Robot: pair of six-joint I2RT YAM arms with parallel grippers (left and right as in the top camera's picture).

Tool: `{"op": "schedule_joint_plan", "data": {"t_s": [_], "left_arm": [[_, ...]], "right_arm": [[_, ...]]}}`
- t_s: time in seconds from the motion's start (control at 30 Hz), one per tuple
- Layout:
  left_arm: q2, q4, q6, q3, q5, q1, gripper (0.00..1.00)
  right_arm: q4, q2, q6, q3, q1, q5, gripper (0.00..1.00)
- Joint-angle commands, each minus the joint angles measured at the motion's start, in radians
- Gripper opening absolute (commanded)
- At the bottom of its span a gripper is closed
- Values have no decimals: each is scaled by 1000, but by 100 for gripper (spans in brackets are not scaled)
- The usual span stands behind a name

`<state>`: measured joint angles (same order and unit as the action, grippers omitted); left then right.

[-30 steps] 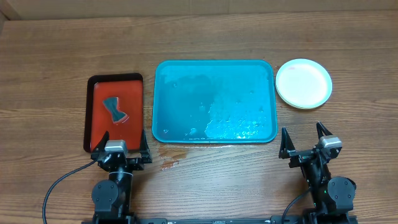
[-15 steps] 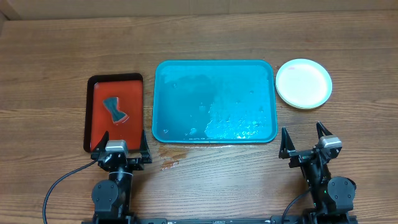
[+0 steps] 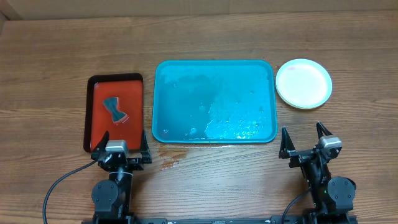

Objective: Clean dirty plates on tray and stack at the side

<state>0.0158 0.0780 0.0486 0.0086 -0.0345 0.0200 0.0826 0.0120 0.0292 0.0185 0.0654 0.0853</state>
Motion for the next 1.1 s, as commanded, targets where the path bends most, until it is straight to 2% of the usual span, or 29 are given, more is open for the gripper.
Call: {"op": "schedule_joint_plan", "data": {"t_s": [0.0, 0.2, 0.33, 0.47, 1.07], "left_arm": [[-11, -1, -16, -3, 8, 0, 100], [-11, -1, -16, -3, 8, 0, 100], [-11, -1, -16, -3, 8, 0, 100], [-11, -1, -16, -3, 8, 0, 100], [-11, -1, -16, -3, 8, 0, 100]], "right_arm": [[-5, -9, -3, -10, -6, -10, 100], [-5, -9, -3, -10, -6, -11, 100], [3, -9, -9, -10, -6, -97, 100], [4, -9, -91, -10, -6, -100, 100], [2, -9, -89, -10, -6, -92, 100]]}}
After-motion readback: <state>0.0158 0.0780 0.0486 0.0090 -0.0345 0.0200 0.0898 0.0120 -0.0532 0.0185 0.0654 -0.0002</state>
